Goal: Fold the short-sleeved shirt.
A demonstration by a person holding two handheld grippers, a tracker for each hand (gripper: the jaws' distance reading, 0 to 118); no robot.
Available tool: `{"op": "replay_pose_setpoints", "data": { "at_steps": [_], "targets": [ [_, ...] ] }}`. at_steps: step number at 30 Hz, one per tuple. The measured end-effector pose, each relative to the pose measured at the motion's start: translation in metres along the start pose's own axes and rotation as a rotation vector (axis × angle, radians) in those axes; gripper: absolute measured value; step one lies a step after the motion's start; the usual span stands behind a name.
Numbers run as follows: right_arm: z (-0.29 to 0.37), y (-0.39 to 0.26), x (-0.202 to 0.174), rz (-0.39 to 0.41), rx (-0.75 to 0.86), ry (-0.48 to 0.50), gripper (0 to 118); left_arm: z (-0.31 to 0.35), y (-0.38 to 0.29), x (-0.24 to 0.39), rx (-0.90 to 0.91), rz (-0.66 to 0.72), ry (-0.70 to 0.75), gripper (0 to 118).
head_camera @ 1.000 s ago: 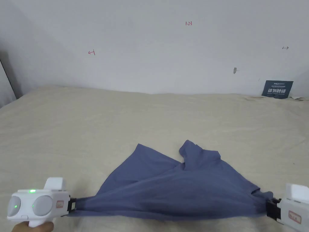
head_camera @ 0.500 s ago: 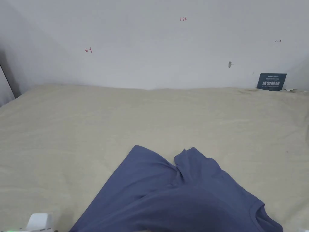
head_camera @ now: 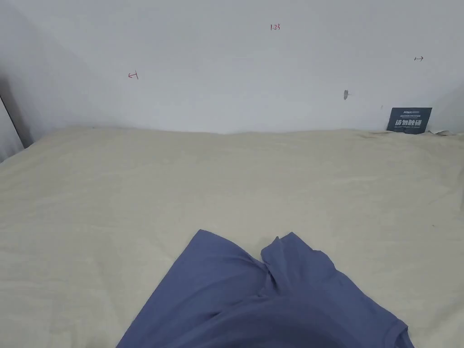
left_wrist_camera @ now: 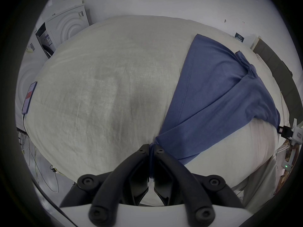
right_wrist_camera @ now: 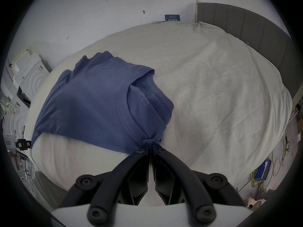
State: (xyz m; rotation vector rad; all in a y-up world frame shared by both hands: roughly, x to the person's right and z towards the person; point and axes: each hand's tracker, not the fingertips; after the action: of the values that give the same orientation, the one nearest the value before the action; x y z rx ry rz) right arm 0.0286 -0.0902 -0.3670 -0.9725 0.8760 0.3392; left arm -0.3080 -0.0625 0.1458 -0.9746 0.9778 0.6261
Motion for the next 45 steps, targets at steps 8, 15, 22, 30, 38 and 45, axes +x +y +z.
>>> {"op": "replay_pose_setpoints", "data": {
  "at_steps": [8,15,22,30,38,45],
  "targets": [
    [0.006,0.0,-0.002,-0.013,0.008,-0.004,3,0.003,0.0,0.003,-0.002,-0.012,0.007,1],
    [0.019,0.007,-0.007,-0.003,0.048,-0.033,69,0.018,0.012,0.01,0.022,0.009,0.0,77],
    [0.069,0.054,-0.03,0.031,0.264,-0.027,92,0.054,0.057,0.03,0.236,0.0,-0.028,116],
    [0.139,0.112,-0.072,0.068,0.575,-0.006,106,0.111,0.114,0.062,0.553,-0.037,-0.041,116],
    [0.179,0.136,-0.105,0.117,0.819,-0.085,106,0.144,0.148,0.091,0.79,-0.064,-0.105,115],
    [0.184,0.135,-0.117,0.159,0.904,-0.106,52,0.145,0.142,0.112,0.918,-0.096,-0.114,55]
  ]
}}
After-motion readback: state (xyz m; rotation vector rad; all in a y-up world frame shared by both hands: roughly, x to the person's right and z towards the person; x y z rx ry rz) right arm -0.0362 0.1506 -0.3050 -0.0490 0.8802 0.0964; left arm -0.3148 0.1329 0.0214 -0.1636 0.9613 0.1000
